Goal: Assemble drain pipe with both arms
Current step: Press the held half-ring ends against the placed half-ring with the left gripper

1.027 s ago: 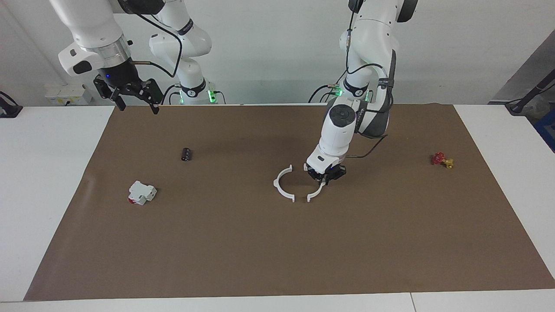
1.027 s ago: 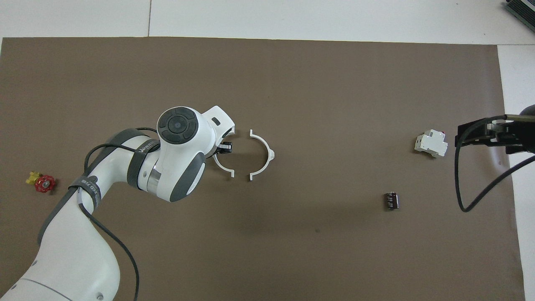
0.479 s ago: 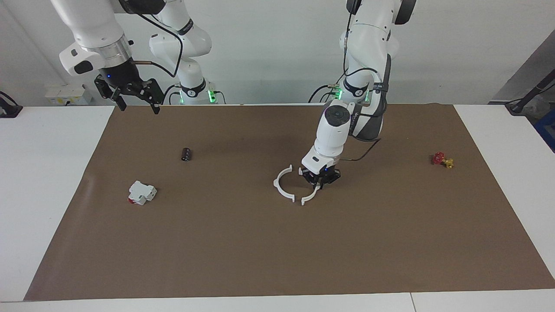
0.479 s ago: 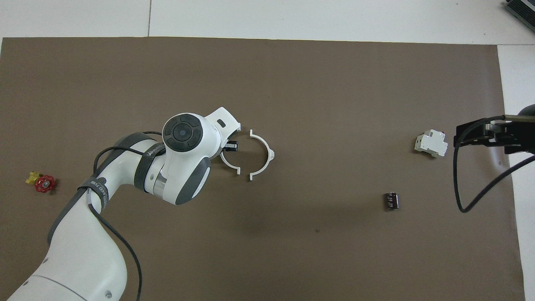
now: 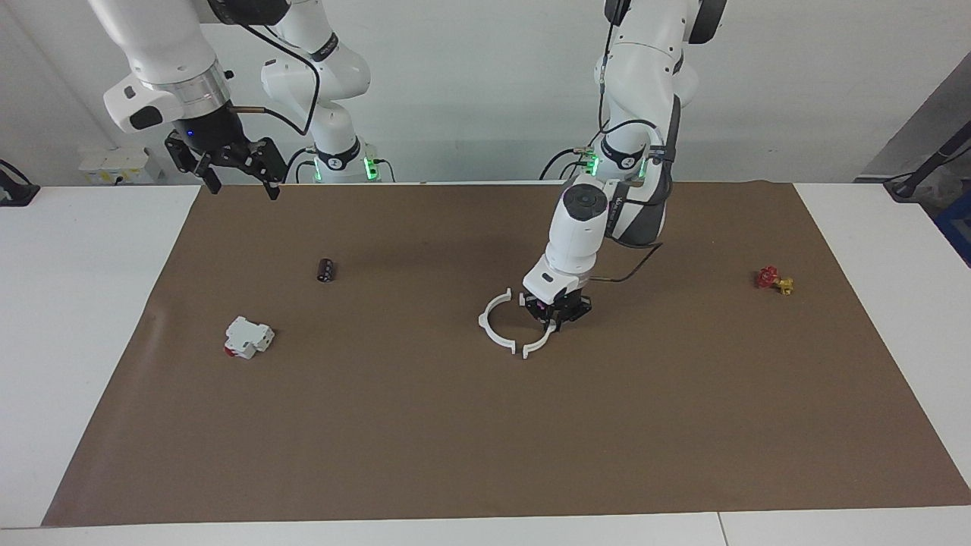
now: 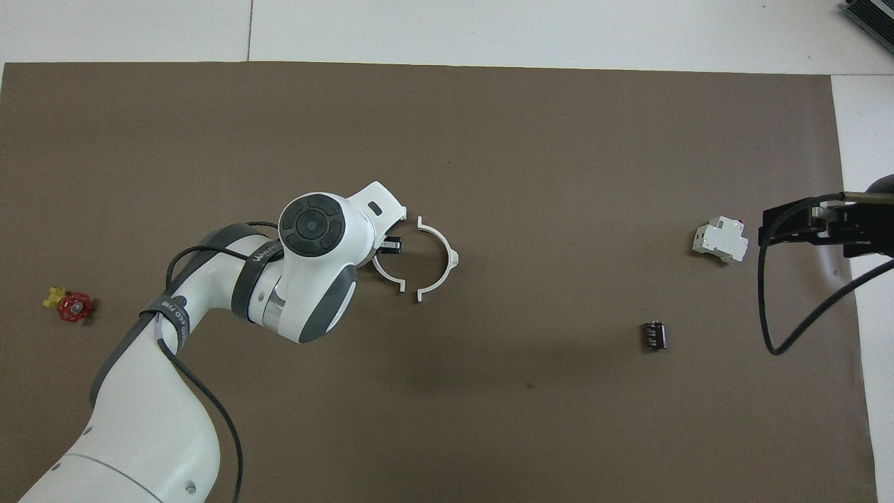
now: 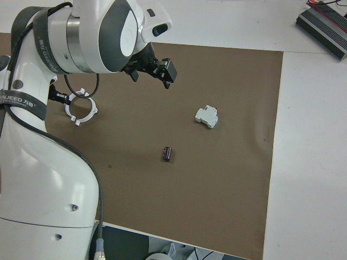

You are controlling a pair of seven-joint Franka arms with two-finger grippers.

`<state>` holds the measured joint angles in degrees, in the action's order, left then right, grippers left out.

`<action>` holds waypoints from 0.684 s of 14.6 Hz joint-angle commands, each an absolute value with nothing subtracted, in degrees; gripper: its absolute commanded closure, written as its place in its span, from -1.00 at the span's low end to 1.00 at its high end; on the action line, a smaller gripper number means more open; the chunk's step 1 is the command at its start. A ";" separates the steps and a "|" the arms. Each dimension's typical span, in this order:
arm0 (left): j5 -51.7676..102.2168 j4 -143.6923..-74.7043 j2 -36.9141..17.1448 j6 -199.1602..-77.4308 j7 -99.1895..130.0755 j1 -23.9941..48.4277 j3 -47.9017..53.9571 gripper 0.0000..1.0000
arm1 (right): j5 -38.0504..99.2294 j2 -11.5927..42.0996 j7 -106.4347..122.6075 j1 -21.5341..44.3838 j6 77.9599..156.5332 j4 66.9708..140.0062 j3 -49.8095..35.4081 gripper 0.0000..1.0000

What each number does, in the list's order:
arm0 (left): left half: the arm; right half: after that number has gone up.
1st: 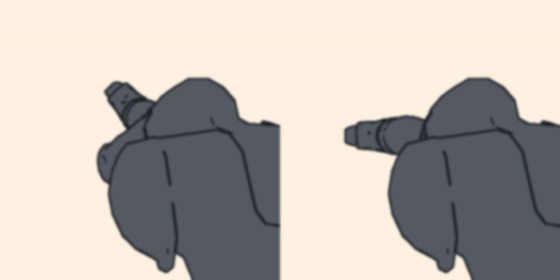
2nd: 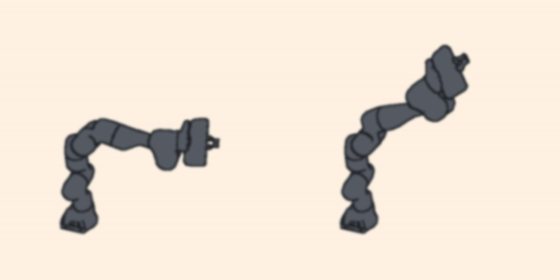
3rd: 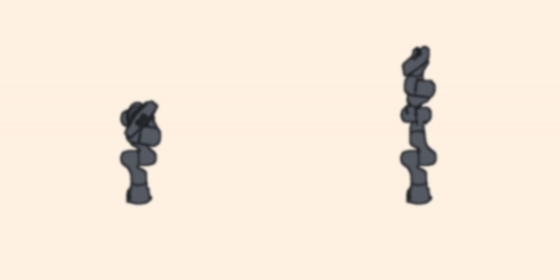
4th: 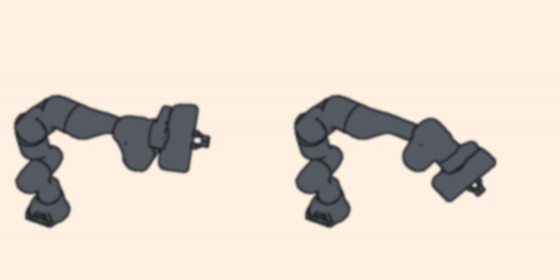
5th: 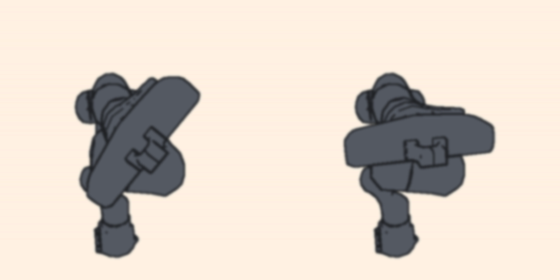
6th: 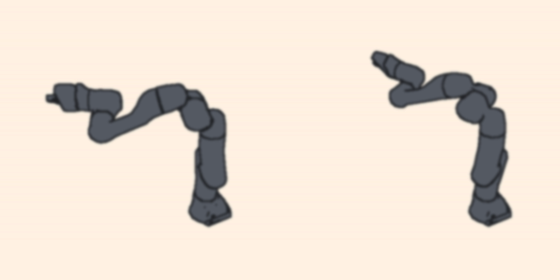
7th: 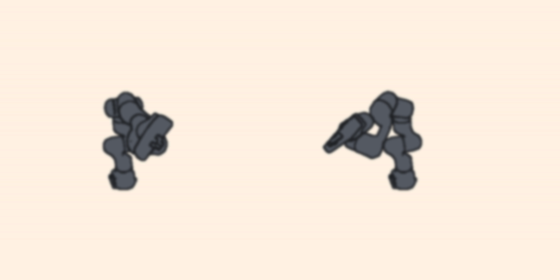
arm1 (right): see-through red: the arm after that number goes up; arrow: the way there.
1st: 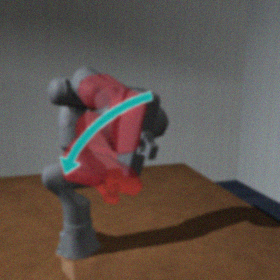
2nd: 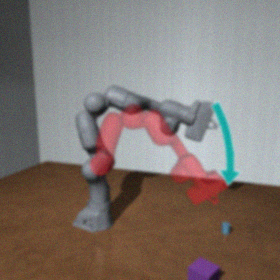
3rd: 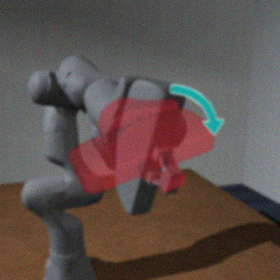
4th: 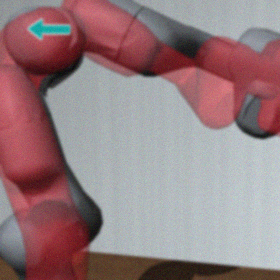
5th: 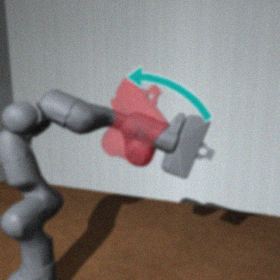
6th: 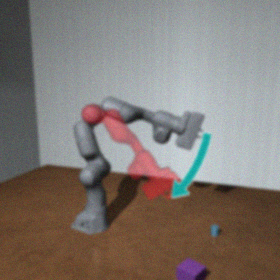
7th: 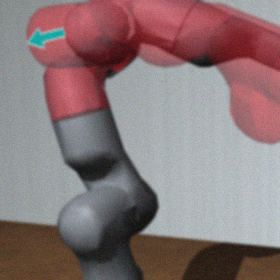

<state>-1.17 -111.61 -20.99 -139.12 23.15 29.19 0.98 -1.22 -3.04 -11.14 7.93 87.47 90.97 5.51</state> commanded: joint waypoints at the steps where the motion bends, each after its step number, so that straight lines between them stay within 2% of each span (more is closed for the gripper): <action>1: -2.64 -112.76 -20.57 -139.83 24.70 30.76 0.18 1.00 | 0.00 -3.43 -9.76 7.38 86.49 90.97 4.92 -1.00; 10: -2.64 -113.11 -20.21 -137.64 25.14 31.90 0.18 1.00 | -0.09 -3.69 -9.76 7.38 86.66 90.97 4.92 -1.00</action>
